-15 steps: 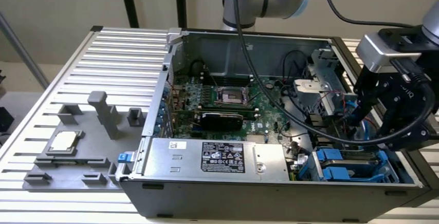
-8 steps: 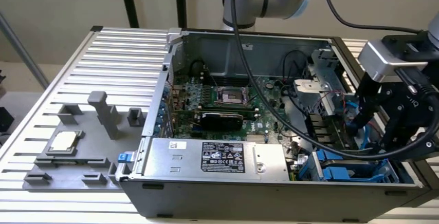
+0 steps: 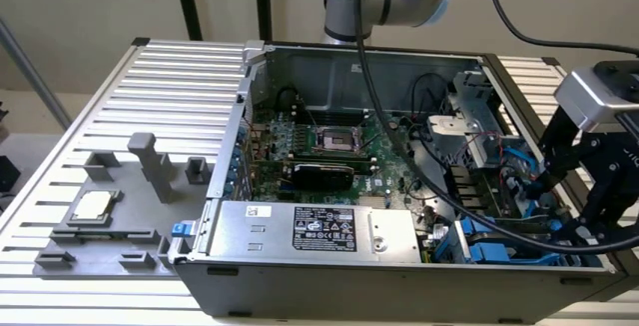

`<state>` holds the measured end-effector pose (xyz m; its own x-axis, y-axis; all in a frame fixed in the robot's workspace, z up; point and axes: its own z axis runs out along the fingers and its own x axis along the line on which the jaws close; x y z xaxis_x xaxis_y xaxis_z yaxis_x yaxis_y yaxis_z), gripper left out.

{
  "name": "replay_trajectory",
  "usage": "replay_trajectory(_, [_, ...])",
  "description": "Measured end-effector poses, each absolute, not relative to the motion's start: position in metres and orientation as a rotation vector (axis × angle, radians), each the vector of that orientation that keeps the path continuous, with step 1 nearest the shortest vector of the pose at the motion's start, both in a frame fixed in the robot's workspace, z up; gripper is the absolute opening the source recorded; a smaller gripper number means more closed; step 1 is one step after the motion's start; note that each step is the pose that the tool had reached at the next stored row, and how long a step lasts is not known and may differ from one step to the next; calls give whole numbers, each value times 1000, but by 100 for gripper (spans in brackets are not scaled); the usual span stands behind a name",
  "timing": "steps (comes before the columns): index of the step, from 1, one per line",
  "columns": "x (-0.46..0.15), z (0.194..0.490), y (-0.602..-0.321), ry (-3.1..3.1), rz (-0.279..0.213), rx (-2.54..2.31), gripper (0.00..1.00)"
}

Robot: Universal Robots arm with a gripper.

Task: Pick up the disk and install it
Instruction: 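Insert the first disk wire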

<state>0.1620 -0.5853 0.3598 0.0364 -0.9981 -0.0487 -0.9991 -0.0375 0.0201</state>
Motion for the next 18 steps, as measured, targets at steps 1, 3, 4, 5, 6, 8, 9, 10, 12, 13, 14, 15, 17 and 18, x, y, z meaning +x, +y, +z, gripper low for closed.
replay_trajectory(1, [164,359,-586,2165,79,-2247,61])
replay_trajectory(3, [165,357,-588,2162,83,-2245,61])
replay_trajectory(4, [165,356,-589,2160,85,-2245,61])
replay_trajectory(5, [165,355,-590,2158,88,-2245,61])
replay_trajectory(6, [166,354,-590,2154,90,-2246,61])
replay_trajectory(8, [167,352,-590,2148,95,-2247,52])
replay_trajectory(9, [168,351,-591,2145,98,-2247,52])
replay_trajectory(10, [169,350,-591,2142,100,-2248,52])
replay_trajectory(12, [172,349,-591,2136,103,-2251,45])
replay_trajectory(13, [173,349,-591,2132,106,-2252,45])
replay_trajectory(14, [174,349,-591,2126,111,-2252,45])
replay_trajectory(15, [175,349,-591,2119,117,-2253,45])
replay_trajectory(17, [175,349,-591,2106,127,-2256,43])
replay_trajectory(18, [175,349,-591,2100,131,-2258,36])
